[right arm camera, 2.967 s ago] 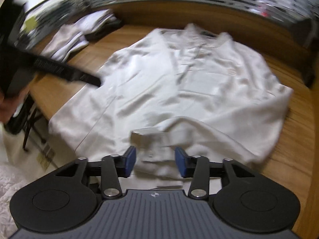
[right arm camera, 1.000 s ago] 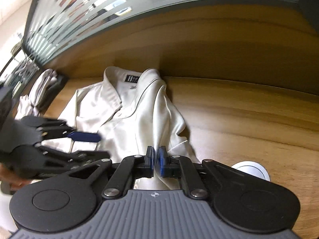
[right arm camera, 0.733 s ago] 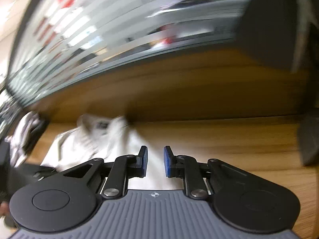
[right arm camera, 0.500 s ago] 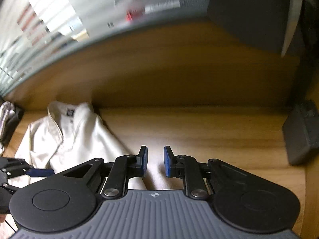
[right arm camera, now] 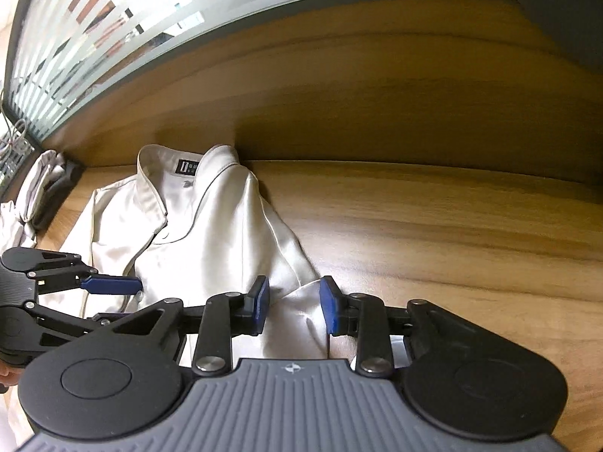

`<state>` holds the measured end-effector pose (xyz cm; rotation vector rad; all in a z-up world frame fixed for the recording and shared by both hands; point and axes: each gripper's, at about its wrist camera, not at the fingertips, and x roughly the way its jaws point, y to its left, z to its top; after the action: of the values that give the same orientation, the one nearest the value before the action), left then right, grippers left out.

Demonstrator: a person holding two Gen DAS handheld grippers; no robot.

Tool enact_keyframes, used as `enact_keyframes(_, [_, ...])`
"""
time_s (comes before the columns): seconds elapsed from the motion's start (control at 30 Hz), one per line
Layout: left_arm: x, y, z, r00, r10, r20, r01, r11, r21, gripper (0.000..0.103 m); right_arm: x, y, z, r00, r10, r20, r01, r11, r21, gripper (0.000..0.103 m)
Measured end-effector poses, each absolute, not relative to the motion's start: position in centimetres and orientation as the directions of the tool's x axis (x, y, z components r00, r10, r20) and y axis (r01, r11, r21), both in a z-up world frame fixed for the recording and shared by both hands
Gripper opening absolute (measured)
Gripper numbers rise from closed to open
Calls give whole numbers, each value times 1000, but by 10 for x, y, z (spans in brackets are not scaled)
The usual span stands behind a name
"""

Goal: Fold clothes

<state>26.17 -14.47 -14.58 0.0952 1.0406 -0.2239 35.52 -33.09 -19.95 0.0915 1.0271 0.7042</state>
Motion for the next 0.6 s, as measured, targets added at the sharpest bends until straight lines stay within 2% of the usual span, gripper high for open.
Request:
enact_keyframes(0.03, [261,-145,-146,487,-138,-863,231,973,-25,46,356,-331,-200,318,573,-755,-497,779,382,25])
enact_keyframes(0.07, [261,-146,-146,488,-137,-862,233,972,-22,46,356,-331,-200,318,568,-759,-501,781,374,22])
enact_keyframes(0.1, [261,-146,-146,489,-135,-862,235,972,-20,46,356,-331,-200,322,559,-764,-504,784,361,12])
enact_keyframes(0.13, [260,-146,-146,490,-135,-861,234,972,-20,46,356,-331,-200,325,551,-769,-511,787,348,6])
enact_keyframes(0.2, [260,-146,-146,492,-137,-860,232,972,-22,46,353,-330,-197,342,532,-775,-528,791,311,2])
enact_keyframes(0.47, [260,-146,-147,496,-138,-857,227,974,-25,46,345,-332,-176,437,476,-763,-546,815,195,1])
enact_keyframes(0.57, [260,-144,-146,496,-142,-857,219,975,-34,46,346,-333,-178,416,475,-775,-555,808,197,5])
enact_keyframes(0.6, [260,-144,-146,495,-142,-857,219,975,-35,46,346,-333,-179,412,472,-779,-554,809,197,12])
